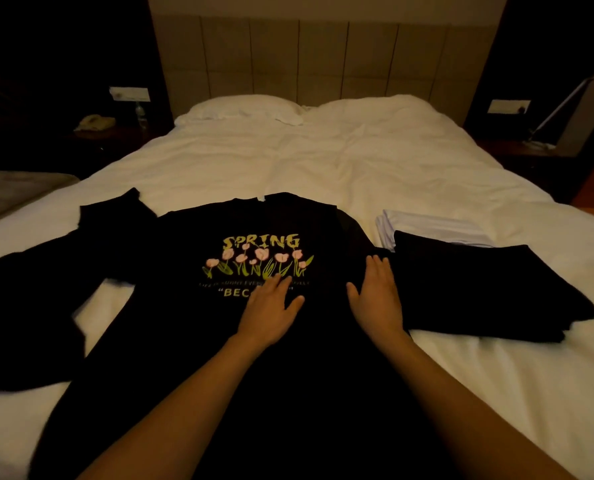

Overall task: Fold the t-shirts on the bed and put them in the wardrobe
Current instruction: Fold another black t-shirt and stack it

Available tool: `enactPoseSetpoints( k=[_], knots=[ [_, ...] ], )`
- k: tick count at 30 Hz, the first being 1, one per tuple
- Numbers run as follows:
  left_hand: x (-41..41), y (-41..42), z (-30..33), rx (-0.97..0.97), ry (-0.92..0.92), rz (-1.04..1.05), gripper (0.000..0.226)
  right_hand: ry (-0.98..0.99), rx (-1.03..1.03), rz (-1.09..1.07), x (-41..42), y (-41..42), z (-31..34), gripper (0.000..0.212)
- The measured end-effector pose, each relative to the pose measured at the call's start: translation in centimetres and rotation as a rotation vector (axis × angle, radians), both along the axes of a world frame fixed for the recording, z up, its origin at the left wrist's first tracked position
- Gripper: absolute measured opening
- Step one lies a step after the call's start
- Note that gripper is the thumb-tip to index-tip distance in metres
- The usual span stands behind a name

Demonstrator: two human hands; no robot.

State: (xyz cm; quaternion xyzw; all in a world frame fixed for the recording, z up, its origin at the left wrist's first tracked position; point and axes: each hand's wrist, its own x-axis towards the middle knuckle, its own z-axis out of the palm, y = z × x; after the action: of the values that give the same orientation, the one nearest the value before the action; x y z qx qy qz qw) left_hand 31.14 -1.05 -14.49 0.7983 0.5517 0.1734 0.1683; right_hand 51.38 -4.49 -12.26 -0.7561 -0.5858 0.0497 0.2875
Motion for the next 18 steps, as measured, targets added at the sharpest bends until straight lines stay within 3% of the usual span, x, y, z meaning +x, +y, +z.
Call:
enactPoseSetpoints(
  k=[5, 11, 13, 18],
  knots=[
    [1.5, 4.7, -0.9, 0.077, 0.061, -0.002, 0.062, -0.384, -0.007, 0.018, 0.8, 6.3, -0.4, 0.069],
    [3.0, 9.0, -0.8, 0.084, 0.003, -0.063, 0.056, -0.456, -0.15, -0.019, 2.0, 11.4, -0.2, 0.027],
    [3.5, 10.2, -0.8, 0.104, -0.011, -0.062, 0.055, -0.313, -0.118, -0.063, 2.1, 12.3, 0.3, 0.021],
    [5.2, 12.7, -0.8, 0.093, -0.024, -0.094, 0.057, 0.303, -0.066, -0.265, 3.1, 14.4, 6.2, 0.035]
  ],
)
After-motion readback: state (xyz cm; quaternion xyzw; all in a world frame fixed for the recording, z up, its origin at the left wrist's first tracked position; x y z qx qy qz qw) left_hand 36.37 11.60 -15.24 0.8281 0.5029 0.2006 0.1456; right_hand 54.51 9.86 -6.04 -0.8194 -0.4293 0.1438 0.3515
